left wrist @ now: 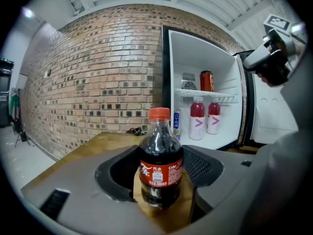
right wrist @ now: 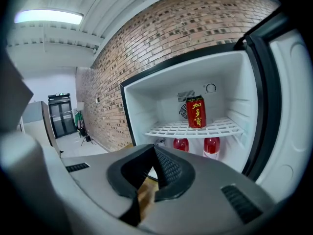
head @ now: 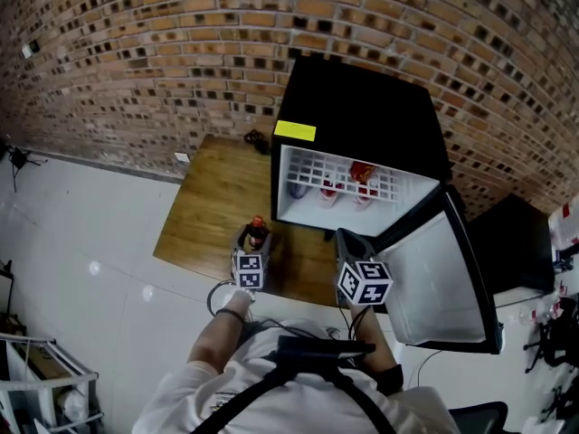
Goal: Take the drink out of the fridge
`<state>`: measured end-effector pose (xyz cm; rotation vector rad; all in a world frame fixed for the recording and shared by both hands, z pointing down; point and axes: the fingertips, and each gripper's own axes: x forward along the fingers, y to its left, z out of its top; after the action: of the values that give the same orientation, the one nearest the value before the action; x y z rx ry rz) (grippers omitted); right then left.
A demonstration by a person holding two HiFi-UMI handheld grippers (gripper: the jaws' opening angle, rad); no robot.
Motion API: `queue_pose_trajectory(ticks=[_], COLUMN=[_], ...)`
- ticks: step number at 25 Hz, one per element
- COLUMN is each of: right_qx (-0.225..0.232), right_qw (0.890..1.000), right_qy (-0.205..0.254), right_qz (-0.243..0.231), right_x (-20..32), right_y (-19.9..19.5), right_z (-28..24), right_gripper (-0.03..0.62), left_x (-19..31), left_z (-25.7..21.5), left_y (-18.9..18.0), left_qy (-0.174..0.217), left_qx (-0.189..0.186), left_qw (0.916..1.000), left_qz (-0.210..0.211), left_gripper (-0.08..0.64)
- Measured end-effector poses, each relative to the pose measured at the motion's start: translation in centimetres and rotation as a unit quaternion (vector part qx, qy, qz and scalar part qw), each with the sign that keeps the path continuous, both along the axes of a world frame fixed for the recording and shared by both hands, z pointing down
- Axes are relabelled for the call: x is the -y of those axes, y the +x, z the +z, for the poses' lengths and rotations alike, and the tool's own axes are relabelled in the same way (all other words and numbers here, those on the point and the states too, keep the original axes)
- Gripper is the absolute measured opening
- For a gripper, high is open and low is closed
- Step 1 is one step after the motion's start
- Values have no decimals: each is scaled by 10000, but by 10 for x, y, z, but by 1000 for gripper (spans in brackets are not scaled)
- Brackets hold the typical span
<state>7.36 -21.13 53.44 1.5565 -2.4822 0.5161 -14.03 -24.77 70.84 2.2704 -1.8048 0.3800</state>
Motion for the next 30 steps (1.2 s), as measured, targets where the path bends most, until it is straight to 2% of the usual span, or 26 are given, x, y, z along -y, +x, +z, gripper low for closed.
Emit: queue_pose_trajectory(ticks=[7, 13, 23, 30], right_qx=[-83, -101, -106, -49], right_qw=[9999, 9999, 9997, 9998], right_qy=[-26, -30, -37, -42], right_qz=[56, 132, 201, 179], right_x=[2, 4, 2, -2], right_y=[1, 4, 9, 7], right_z=[2, 1, 2, 4], right_gripper=[14, 14, 14, 14], left_x=[11, 11, 8, -4], left_z=[24, 41, 53, 54], left_y=[-13, -12, -13, -10], left_qy=[-255, -444, -517, -526], left_qx=[-54, -81, -85, 110], left_qw=[9995, 9989, 9985, 9986], left_qz=[-158, -133, -124, 26], left_gripper=[288, 287, 288, 288])
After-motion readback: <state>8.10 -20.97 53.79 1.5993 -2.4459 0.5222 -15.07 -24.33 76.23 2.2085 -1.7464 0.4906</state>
